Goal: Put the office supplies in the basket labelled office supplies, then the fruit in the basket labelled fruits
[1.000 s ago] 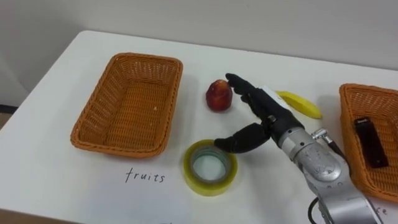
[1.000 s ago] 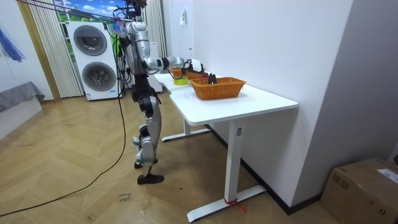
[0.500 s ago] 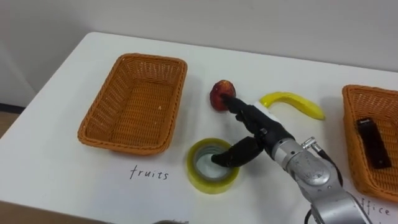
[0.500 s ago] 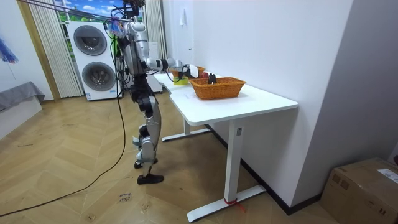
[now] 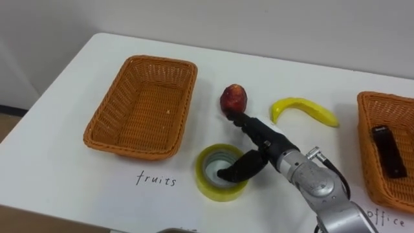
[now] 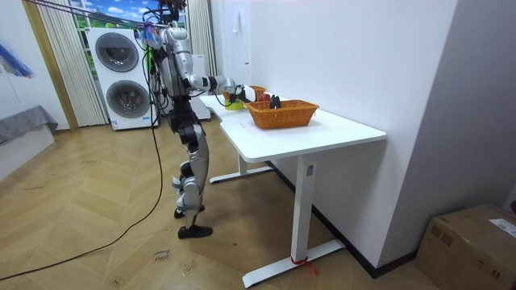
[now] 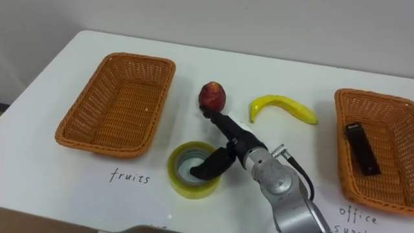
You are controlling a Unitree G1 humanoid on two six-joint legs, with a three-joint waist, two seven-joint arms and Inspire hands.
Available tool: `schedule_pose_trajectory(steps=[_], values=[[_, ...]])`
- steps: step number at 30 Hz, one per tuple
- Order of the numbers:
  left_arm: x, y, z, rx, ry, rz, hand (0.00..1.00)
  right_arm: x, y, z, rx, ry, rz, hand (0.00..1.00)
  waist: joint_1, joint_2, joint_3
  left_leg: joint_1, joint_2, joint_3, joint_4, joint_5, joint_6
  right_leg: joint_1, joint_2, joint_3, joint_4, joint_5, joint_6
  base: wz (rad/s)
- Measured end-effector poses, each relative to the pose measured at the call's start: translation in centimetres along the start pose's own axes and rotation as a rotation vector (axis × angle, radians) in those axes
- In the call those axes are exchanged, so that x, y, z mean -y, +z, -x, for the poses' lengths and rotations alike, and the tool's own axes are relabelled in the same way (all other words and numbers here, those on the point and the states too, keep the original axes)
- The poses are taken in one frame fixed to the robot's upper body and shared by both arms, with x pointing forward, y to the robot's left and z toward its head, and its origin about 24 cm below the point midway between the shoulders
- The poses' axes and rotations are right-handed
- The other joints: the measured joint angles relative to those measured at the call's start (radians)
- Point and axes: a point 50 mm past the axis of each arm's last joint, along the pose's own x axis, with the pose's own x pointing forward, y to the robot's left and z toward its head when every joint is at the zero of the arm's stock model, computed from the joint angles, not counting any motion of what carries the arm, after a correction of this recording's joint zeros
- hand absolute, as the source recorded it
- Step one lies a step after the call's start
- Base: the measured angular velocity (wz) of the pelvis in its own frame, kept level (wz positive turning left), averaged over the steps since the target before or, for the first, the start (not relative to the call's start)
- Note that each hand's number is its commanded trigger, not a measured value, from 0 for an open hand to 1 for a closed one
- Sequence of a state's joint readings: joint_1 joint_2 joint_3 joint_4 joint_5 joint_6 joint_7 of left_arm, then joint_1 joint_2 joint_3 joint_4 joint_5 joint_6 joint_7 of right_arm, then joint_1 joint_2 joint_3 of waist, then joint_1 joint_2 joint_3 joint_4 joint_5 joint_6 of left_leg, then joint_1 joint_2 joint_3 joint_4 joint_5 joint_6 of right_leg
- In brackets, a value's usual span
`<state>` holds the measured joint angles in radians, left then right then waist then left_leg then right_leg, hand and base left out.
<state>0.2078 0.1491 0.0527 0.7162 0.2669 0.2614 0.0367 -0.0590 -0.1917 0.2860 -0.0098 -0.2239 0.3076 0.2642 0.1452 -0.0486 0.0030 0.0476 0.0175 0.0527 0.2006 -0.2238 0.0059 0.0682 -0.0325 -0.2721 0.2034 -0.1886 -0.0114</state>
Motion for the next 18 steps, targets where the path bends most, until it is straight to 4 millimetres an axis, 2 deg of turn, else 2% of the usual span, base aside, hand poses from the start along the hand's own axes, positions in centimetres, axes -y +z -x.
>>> schedule_pose_trajectory(steps=[18], values=[[0.03, 0.26, 0.02, 0.01, -0.002, 0.002, 0.0, -0.17, 0.09, -0.05, -0.012, -0.008, 0.072, 0.0, 0.002, -0.002, -0.0002, -0.001, 0.0, -0.001, -0.002, 0.0, 0.0, -0.001, 0.0, -0.002, 0.0, 0.0, 0.0, 0.0]])
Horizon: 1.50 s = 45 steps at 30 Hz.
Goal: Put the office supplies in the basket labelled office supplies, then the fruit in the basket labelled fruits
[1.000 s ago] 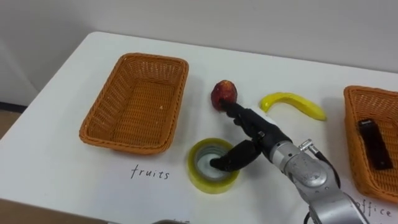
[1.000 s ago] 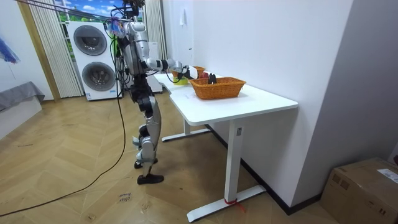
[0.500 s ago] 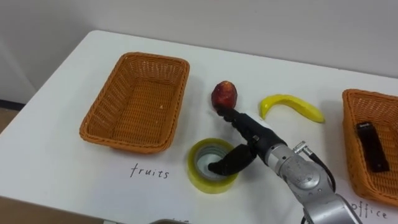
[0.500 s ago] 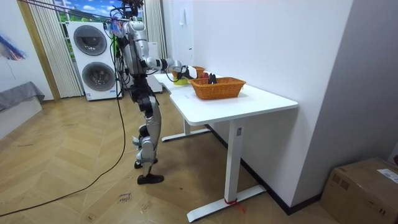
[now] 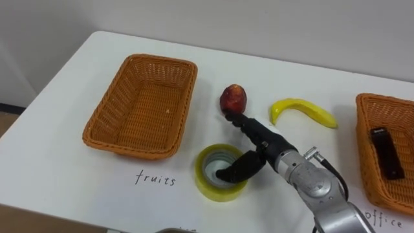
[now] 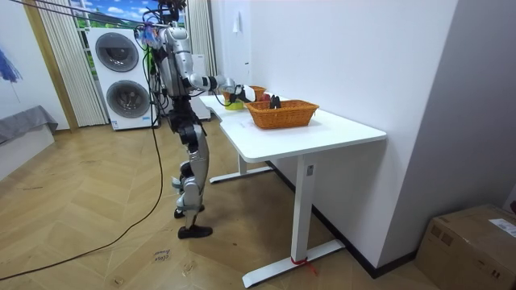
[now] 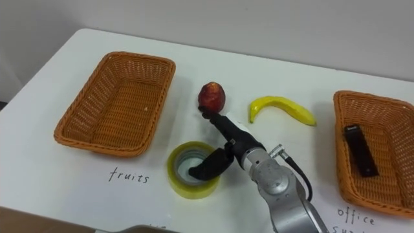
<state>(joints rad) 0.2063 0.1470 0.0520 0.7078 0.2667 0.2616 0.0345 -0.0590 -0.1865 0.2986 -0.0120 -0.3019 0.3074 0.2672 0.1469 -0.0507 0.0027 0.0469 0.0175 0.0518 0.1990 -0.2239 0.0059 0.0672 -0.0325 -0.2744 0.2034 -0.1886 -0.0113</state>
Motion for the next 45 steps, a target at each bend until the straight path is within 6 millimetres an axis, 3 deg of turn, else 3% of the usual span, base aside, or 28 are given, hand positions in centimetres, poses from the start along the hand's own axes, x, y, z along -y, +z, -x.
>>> schedule_pose_trajectory(steps=[7, 14, 24, 25, 26, 27, 40, 45], values=[[0.0, 0.1, 0.0, 0.001, 0.001, 0.0, 0.0, 0.1, 0.4, -0.1, -0.008, 0.027, 0.1, 0.0, 0.002, -0.001, -0.0017, -0.004, 0.0, 0.0, 0.0, 0.0, 0.0, -0.007, 0.0, 0.001, 0.001, 0.0, 0.0, 0.0], [-0.1, 0.4, 0.0, -0.001, -0.004, -0.007, 0.0, 0.1, 1.0, -0.4, -0.047, 0.076, 0.216, 0.0, 0.006, -0.016, -0.0112, -0.012, 0.0, -0.001, -0.002, 0.003, -0.001, -0.015, 0.0, 0.0, 0.002, 0.0, 0.0, 0.0], [-0.2, 1.1, -0.1, 0.016, -0.018, -0.006, 0.0, 0.3, 1.1, -0.4, -0.104, 0.12, 0.311, 0.0, 0.044, -0.036, -0.0075, -0.011, 0.0, -0.004, 0.001, 0.003, -0.001, -0.014, 0.0, 0.001, 0.003, 0.0, 0.0, 0.0], [-0.2, 1.1, -0.1, 0.017, -0.018, -0.006, 0.0, 0.3, 1.1, -0.3, -0.11, 0.122, 0.319, 0.29, 0.047, -0.036, -0.0074, -0.011, 0.0, -0.004, 0.001, 0.003, -0.001, -0.015, 0.0, 0.001, 0.003, 0.0, 0.0, 0.0], [-0.2, 1.1, -0.1, 0.017, -0.017, -0.006, 0.0, 0.4, 1.1, -0.3, -0.114, 0.122, 0.324, 0.29, 0.05, -0.036, -0.0073, -0.012, 0.0, -0.004, 0.001, 0.003, -0.001, -0.015, 0.0, 0.001, 0.004, 0.0, 0.0, 0.0], [-0.2, 1.1, -0.1, 0.018, -0.017, -0.006, 0.0, 0.4, 1.1, -0.3, -0.116, 0.123, 0.326, 1.0, 0.051, -0.036, -0.0073, -0.012, 0.0, -0.005, 0.001, 0.003, -0.001, -0.015, 0.0, 0.001, 0.004, 0.0, -0.001, 0.0], [-0.2, 1.2, -0.1, 0.02, -0.013, -0.007, 0.0, 2.1, 2.1, -1.0, -0.137, 0.031, 0.439, 1.0, 0.07, -0.038, -0.0046, -0.008, 0.0, -0.004, -0.001, 0.003, -0.001, -0.016, 0.001, 0.015, 0.002, 0.0, -0.001, 0.0], [-0.3, 1.6, -0.2, 0.03, -0.01, -0.006, 0.0, 2.6, 2.4, -1.1, -0.14, 0.002, 0.456, 1.0, 0.078, -0.04, 0.0064, -0.009, -0.001, -0.005, -0.003, 0.003, -0.001, -0.017, 0.001, 0.019, 0.0, 0.0, 0.0, 0.0]])
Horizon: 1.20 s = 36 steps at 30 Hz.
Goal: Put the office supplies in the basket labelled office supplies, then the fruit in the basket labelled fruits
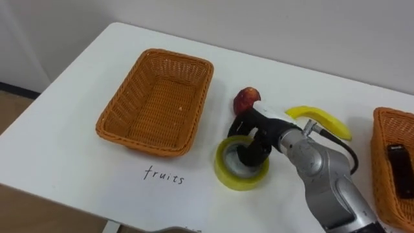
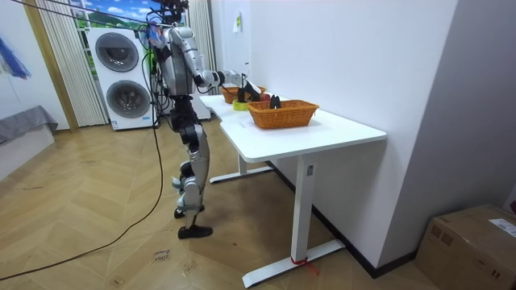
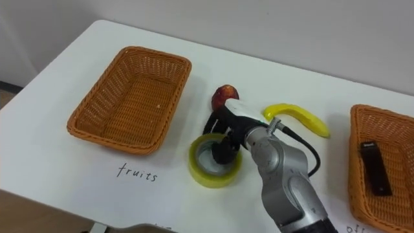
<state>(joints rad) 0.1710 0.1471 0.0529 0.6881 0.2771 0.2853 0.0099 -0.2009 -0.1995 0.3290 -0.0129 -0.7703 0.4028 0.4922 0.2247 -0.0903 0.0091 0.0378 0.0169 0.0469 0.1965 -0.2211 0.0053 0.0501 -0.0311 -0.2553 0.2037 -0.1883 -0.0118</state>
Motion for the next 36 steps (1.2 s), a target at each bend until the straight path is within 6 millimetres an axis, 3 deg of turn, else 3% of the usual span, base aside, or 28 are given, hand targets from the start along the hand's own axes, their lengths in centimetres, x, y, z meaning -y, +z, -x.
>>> schedule_pose_trajectory(steps=[17, 24, 27, 30, 32, 36], values=[[-0.3, 0.8, -0.1, 0.03, 0.034, -0.015, 0.0, -0.5, -0.8, 0.5, 0.036, 0.047, -0.118, 1.0, -0.011, -0.001, -0.0049, 0.001, 0.0, 0.0, 0.004, 0.0, 0.0, 0.002, 0.002, 0.0, 0.0, 0.0, 0.0, 0.0], [-1.1, -0.9, 0.1, 0.015, 0.081, -0.006, 0.0, -0.7, -1.4, 2.0, 0.112, 0.05, -0.253, 1.0, -0.038, -0.006, -0.0084, 0.003, 0.0, 0.007, 0.002, 0.001, 0.0, 0.002, 0.001, 0.003, -0.001, 0.0, 0.0, 0.0], [-1.7, -1.9, 0.4, 0.003, 0.101, 0.021, 0.0, 0.4, -1.5, 3.0, 0.162, -0.007, -0.297, 1.0, -0.066, 0.0, -0.0081, 0.009, 0.0, 0.008, 0.003, 0.001, 0.0, 0.005, 0.001, 0.006, -0.001, 0.0, 0.0, 0.0], [-2.1, -3.2, 0.7, -0.01, 0.117, 0.042, 0.0, 2.8, -2.3, 4.8, 0.211, -0.123, -0.322, 1.0, -0.094, 0.02, -0.0052, 0.022, -0.002, 0.008, 0.002, 0.002, 0.001, 0.017, -0.001, 0.009, -0.002, 0.0, 0.001, -0.01], [-2.6, -4.5, 1.0, -0.033, 0.137, 0.066, 0.0, 4.5, -3.1, 6.2, 0.23, -0.232, -0.352, 1.0, -0.118, 0.028, -0.0081, 0.029, -0.002, 0.008, -0.001, 0.002, 0.001, 0.026, -0.002, 0.01, -0.002, 0.0, 0.001, 0.0], [-2.9, -5.0, 1.1, -0.041, 0.153, 0.089, 0.0, 7.0, -4.5, 7.7, 0.225, -0.411, -0.37, 1.0, -0.141, 0.03, -0.0074, 0.03, 0.0, 0.024, 0.001, 0.003, 0.001, 0.02, -0.001, 0.017, -0.002, 0.0, 0.001, -0.08]])
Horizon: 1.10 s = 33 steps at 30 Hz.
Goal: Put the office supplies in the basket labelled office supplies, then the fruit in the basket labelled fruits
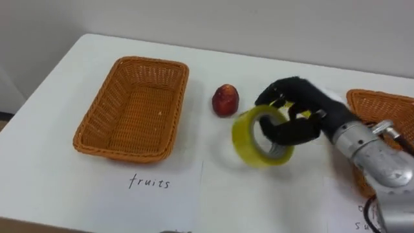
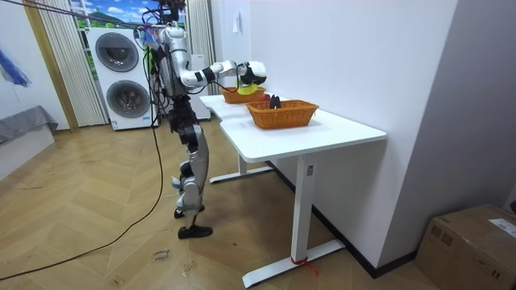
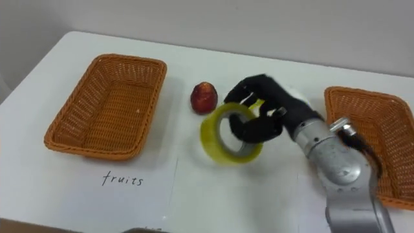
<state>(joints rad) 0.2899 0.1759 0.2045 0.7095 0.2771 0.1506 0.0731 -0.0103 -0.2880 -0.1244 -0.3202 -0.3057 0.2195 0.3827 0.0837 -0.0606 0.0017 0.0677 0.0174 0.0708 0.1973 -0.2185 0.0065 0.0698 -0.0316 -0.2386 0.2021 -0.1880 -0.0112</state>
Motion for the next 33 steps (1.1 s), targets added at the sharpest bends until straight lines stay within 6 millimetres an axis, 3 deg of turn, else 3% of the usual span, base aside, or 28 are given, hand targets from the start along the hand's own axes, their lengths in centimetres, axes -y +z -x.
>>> schedule_pose_trajectory(steps=[2, 8, 17, 33], values=[[-0.1, -0.2, 0.0, -0.001, 0.003, 0.006, 0.0, 1.2, -0.2, 0.3, -0.001, -0.089, 0.001, 1.0, -0.01, 0.003, 0.0, 0.007, 0.002, 0.012, -0.007, 0.0, 0.0, 0.002, 0.003, 0.016, 0.001, 0.001, -0.001, -0.2], [0.0, -0.1, 0.0, 0.007, -0.015, 0.008, 0.0, 2.5, 0.1, 0.6, 0.012, -0.159, 0.041, 1.0, -0.052, 0.008, -0.0015, 0.013, 0.002, 0.03, -0.015, 0.0, -0.001, -0.001, 0.004, 0.027, 0.0, 0.001, -0.001, -0.08], [0.2, 0.4, -0.1, 0.028, -0.043, 0.017, 0.0, 2.6, 0.2, 0.6, 0.027, -0.176, 0.046, 1.0, -0.052, 0.017, -0.0012, 0.023, 0.003, 0.034, -0.018, 0.0, 0.0, -0.003, 0.007, 0.039, 0.0, 0.001, 0.0, -0.02], [0.6, -0.4, -0.1, -0.014, -0.074, 0.012, 0.0, 3.4, 0.1, 0.9, 0.04, -0.287, -0.016, 1.0, -0.064, 0.009, -0.0013, 0.032, 0.004, 0.038, -0.012, 0.0, -0.001, 0.013, 0.007, 0.043, 0.001, 0.001, 0.0, 0.0]])
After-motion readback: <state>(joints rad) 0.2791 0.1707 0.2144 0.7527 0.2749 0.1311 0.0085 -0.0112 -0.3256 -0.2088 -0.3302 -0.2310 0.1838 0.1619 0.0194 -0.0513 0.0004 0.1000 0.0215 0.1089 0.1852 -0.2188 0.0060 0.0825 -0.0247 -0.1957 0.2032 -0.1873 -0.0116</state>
